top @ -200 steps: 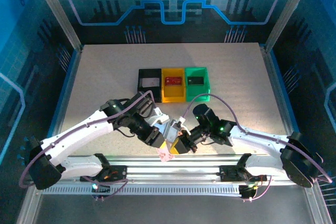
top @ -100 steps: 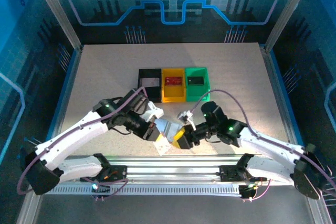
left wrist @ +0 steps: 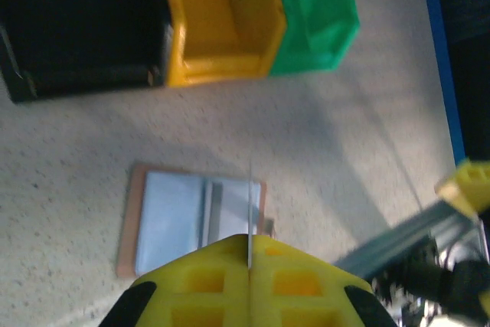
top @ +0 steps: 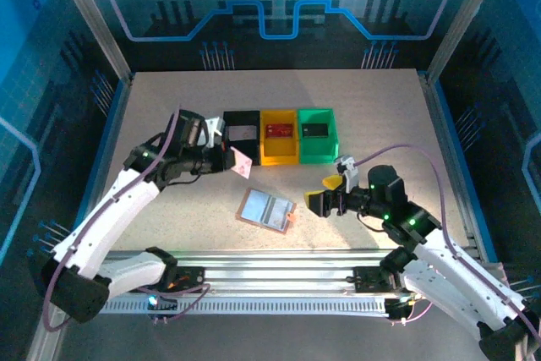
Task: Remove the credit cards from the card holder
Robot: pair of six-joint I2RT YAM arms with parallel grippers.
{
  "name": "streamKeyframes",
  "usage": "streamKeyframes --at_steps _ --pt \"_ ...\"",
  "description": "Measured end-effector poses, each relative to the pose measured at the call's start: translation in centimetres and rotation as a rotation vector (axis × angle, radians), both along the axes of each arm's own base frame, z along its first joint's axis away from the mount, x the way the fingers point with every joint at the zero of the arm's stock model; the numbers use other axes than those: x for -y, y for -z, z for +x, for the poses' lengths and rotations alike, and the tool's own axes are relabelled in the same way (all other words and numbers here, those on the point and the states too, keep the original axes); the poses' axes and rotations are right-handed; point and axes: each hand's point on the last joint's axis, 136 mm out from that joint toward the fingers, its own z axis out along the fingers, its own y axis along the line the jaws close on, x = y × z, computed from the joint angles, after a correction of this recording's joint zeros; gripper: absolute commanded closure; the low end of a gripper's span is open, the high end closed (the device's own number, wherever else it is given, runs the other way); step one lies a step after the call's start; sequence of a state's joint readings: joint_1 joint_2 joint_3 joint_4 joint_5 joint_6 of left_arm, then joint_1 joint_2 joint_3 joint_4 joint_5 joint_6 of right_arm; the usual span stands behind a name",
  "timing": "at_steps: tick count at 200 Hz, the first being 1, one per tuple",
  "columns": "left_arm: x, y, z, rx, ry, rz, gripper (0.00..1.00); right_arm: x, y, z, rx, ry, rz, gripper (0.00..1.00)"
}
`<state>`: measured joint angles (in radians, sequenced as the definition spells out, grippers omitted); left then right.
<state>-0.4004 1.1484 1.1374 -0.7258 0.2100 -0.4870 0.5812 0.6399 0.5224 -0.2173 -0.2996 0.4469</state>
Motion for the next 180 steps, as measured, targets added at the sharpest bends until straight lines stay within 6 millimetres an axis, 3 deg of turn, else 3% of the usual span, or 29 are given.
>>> streamKeyframes --at_steps 30,68,122,180 --pt "-0.9 1.9 4.3 -0.045 -0.111 0.013 1.0 0.4 -0.2 -0.1 0.01 0.018 -0.001 0.0" --pt "-0.5 4.6 8.7 -0.104 -0.165 0.046 1.0 0.9 -0.7 -0.4 0.029 0.032 0.004 0.0" --pt "-1.1 6.9 14.9 -0.111 -0.248 0.07 1.0 1.4 -1.5 -1.0 0.055 0.035 0.021 0.0" --pt "-1.0 10.7 19.0 -0.161 -0.279 0.093 1.0 1.5 -1.6 -1.5 0.059 0.029 0.026 0.0"
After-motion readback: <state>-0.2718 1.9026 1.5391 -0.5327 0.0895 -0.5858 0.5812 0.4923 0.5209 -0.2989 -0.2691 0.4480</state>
